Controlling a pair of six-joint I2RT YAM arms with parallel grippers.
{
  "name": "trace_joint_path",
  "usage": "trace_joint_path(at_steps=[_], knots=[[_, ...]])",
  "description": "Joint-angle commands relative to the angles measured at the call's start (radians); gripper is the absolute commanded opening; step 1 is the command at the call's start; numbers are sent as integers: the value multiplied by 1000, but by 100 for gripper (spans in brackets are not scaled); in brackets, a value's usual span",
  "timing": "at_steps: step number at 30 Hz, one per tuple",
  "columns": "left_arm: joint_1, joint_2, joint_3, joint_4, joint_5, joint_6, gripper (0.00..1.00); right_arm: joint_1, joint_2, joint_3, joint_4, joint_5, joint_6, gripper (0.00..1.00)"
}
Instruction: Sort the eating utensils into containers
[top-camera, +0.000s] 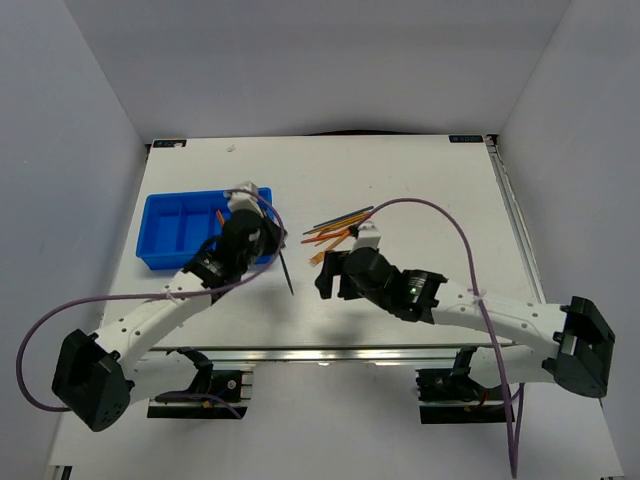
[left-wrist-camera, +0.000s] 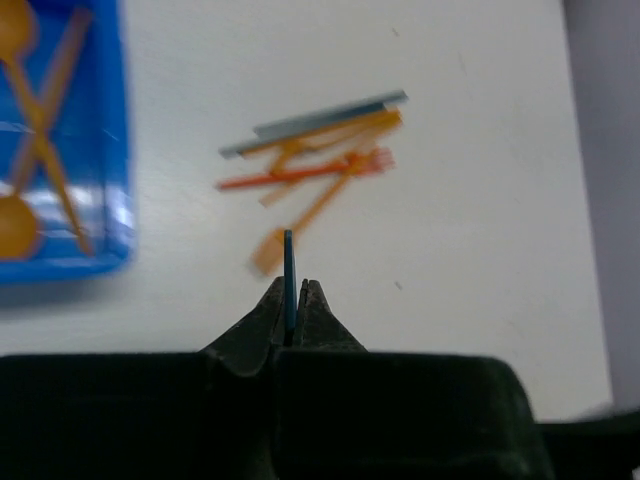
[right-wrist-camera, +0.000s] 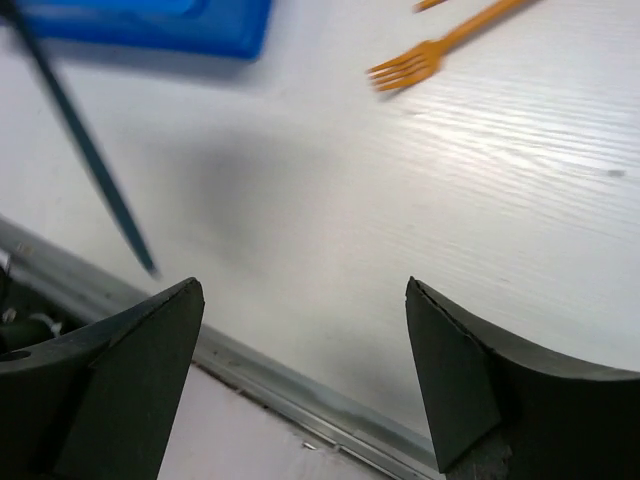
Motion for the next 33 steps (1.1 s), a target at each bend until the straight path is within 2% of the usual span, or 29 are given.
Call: trace_joint_path(at_steps=[1, 4, 6, 14, 25, 32, 33], knots=[[169, 14, 157, -186, -172, 206, 0, -51, -101, 16, -129, 126, 33, 86], [263, 135, 278, -225, -270, 327, 0, -76, -179, -22, -146, 137, 16, 88], [277, 246, 341, -250, -377, 371, 0, -82, -225, -37, -154, 143, 2, 89], [414, 490, 551, -172, -367, 469, 0, -93, -317, -93, -197, 146, -32, 89], [488, 550, 484, -45, -305, 514, 0, -95, -357, -128, -188, 137, -46, 90], [487, 539, 429, -20, -304, 489, 17, -95, -311, -110, -171, 135, -59, 89], [488, 530, 424, -23, -305, 491, 22, -96, -308, -108, -169, 135, -61, 89]])
